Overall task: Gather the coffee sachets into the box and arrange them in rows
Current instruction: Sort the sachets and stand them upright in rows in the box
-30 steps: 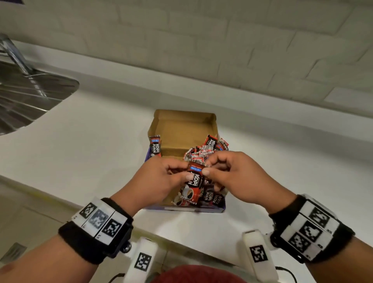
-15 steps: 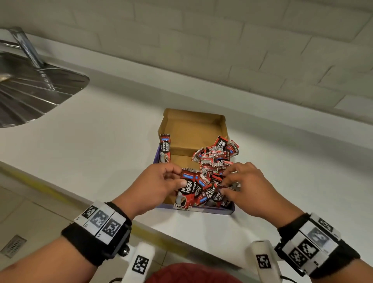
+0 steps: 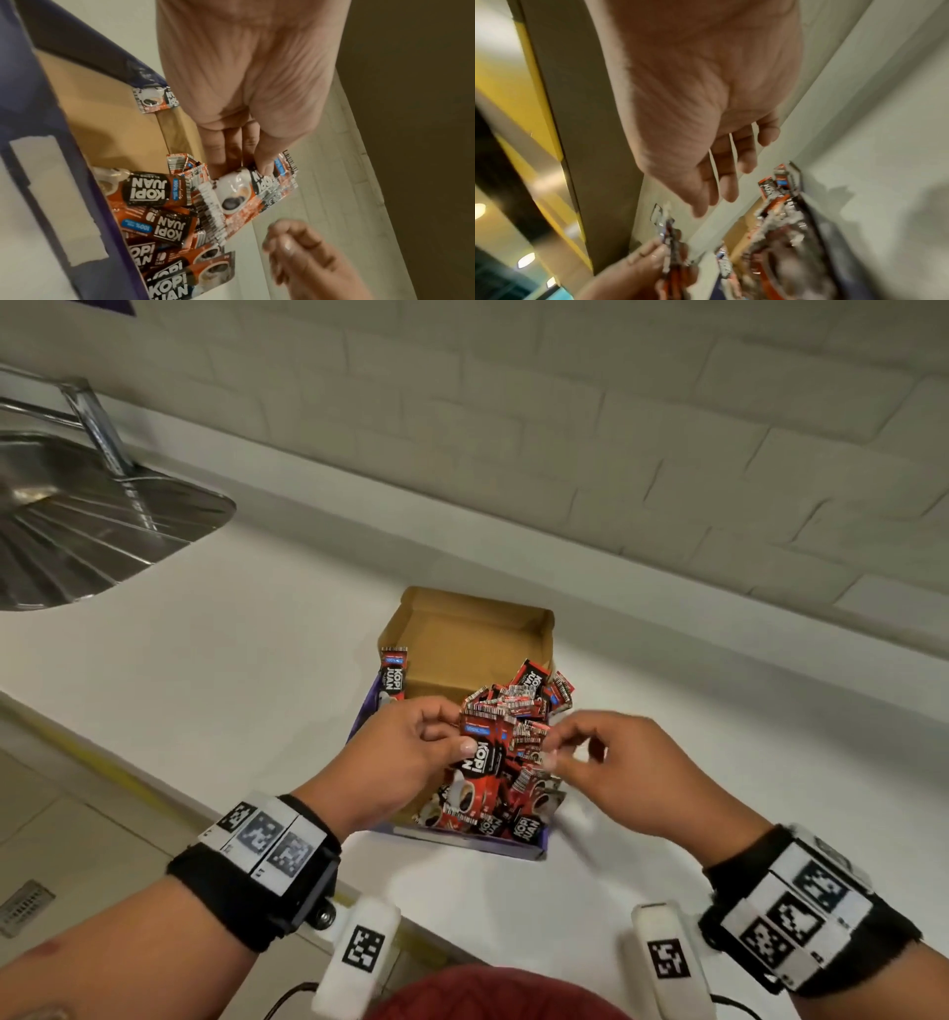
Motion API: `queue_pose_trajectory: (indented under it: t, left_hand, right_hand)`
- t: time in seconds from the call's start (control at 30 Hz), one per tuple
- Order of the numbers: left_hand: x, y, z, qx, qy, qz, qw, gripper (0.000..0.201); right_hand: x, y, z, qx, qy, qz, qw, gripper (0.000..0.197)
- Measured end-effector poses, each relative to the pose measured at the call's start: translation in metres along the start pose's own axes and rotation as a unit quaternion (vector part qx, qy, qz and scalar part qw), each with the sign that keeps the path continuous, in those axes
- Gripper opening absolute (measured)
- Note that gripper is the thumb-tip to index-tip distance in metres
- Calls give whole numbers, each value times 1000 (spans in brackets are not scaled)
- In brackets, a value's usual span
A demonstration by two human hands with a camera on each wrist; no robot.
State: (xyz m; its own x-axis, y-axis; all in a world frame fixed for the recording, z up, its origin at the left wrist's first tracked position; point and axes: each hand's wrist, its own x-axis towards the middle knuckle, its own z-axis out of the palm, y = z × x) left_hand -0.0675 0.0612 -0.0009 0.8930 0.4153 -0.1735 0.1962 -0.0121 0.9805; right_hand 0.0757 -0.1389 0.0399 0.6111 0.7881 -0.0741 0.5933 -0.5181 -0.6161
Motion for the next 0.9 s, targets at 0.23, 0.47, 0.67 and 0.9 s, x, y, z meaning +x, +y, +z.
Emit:
queue_pose_trajectory:
  t: [0.23, 0.47, 0.67, 0.9]
  left_hand:
    - [-6, -9, -9, -3, 2, -19, 1000, 12]
    - [-5, -16, -13, -26, -1, -46, 999, 11]
    - [-2, -11, -7, -83, -20, -60, 995, 14]
    - [-3, -10, -7, -76, -32, -61, 995, 10]
  right_hand:
    - [-10, 26, 21, -105, -54, 16, 993, 18]
    - [-9, 25, 27, -91, -28, 11, 995, 17]
    - [-3, 12, 21, -135, -52, -5, 989, 22]
    - [-1, 18, 18, -145, -74, 47, 985, 7]
